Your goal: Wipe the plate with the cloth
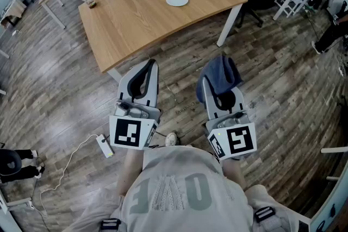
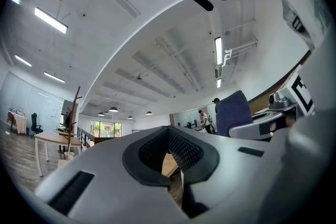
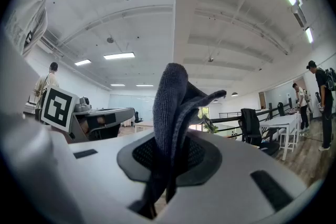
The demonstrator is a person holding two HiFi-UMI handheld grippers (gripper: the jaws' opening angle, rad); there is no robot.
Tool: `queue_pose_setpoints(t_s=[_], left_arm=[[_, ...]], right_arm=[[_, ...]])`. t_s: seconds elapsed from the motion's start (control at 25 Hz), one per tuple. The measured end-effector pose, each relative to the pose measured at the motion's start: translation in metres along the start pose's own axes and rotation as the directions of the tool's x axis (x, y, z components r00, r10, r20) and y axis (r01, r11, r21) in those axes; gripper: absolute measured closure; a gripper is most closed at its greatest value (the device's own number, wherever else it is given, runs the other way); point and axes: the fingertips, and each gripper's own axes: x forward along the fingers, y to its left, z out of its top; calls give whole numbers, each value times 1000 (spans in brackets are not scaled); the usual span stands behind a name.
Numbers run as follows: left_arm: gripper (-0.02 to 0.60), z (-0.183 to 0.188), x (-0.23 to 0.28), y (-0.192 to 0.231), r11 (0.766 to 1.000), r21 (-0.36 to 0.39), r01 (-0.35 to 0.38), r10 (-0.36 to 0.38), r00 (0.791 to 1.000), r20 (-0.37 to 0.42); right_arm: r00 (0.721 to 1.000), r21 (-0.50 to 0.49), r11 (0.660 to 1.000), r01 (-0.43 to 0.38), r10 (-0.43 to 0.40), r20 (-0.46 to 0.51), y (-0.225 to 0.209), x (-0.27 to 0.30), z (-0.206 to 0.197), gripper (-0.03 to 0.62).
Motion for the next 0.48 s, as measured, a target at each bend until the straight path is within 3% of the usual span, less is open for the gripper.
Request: queue_pose_setpoints(t_s=[0.48], left_arm=[[574,-3,-16,12,999,33,-7,7,1000,5]], right_arm=[[1000,21,1000,1,-1,-15,8,8,-9,542]])
